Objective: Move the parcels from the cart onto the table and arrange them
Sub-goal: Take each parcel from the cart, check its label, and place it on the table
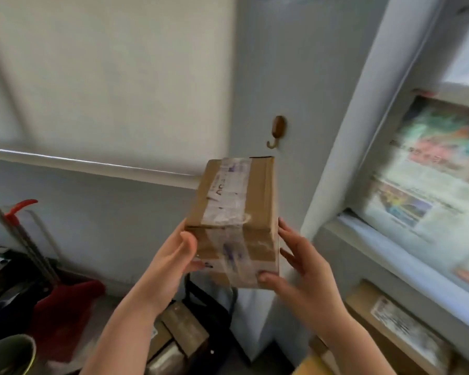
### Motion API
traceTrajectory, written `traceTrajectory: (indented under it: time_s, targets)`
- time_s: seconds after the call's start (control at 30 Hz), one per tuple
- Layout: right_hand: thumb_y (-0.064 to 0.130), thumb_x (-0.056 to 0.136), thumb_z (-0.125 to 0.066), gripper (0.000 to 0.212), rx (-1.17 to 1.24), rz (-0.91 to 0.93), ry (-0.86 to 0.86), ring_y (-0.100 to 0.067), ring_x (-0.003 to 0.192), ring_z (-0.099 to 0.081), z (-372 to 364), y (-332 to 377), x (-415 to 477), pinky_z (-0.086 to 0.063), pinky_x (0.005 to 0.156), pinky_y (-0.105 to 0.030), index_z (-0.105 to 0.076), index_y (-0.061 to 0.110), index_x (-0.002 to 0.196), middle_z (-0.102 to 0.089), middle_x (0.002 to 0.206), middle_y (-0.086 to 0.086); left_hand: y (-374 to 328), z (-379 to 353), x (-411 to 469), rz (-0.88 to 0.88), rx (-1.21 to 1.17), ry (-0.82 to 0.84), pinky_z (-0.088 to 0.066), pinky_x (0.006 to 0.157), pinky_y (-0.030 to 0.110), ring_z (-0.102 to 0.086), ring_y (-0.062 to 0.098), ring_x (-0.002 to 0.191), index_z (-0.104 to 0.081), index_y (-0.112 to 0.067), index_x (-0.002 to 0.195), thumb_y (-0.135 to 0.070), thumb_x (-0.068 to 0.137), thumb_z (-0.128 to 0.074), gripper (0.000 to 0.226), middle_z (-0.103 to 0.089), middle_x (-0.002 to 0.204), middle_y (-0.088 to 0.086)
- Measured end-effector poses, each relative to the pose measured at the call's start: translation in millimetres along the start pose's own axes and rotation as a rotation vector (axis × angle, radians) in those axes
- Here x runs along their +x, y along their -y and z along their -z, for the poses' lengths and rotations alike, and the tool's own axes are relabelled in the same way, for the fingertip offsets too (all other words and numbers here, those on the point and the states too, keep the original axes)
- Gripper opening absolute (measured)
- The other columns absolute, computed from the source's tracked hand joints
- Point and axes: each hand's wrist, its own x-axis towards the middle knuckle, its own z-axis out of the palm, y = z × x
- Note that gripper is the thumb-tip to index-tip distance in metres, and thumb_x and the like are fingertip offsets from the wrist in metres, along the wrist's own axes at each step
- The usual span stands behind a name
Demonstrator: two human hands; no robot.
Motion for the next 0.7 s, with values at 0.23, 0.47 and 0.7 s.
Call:
traceTrajectory:
  time_s: [0.23,0.47,0.7]
  targets:
    - [0.040,0.072,-0.075,0.073,-0.297,-0.184,-0.044,0.001,0.134,-0.035,87,0,-160,-0.041,0.105,-0.025,-0.032,0.047,0.130,-0.013,0.143,0.043,38,-132,-69,0.131,-0.196,0.229,-0.052,0.089,0.051,-0.059,0.031,0.114,-0.048,-0.024,0.132,-0.082,0.053,-0.062,0.099,-0.061,0.127,0.008]
    - [0.081,0.047,-0.065,0.108,0.699,-0.607,-0.162,-0.033,0.116,-0.057,146,12,-245,-0.048,0.094,-0.047,-0.047,0.016,0.132,-0.059,0.127,-0.012,44,-203,-95,0.217,0.209,0.458,-0.047,0.096,0.029,-0.048,0.004,0.125,-0.043,-0.056,0.126,-0.066,0.052,-0.068,0.078,-0.045,0.139,-0.024]
    - [0.043,0.081,-0.056,0.055,1.257,-1.123,-0.525,-0.039,0.111,-0.057,91,-41,-289,-0.046,0.086,-0.050,-0.055,0.012,0.126,-0.067,0.112,-0.021,98,-202,-97,0.413,0.592,0.754,-0.028,0.098,0.011,-0.005,-0.004,0.133,-0.033,-0.068,0.122,-0.040,0.061,-0.063,0.074,-0.004,0.148,-0.029]
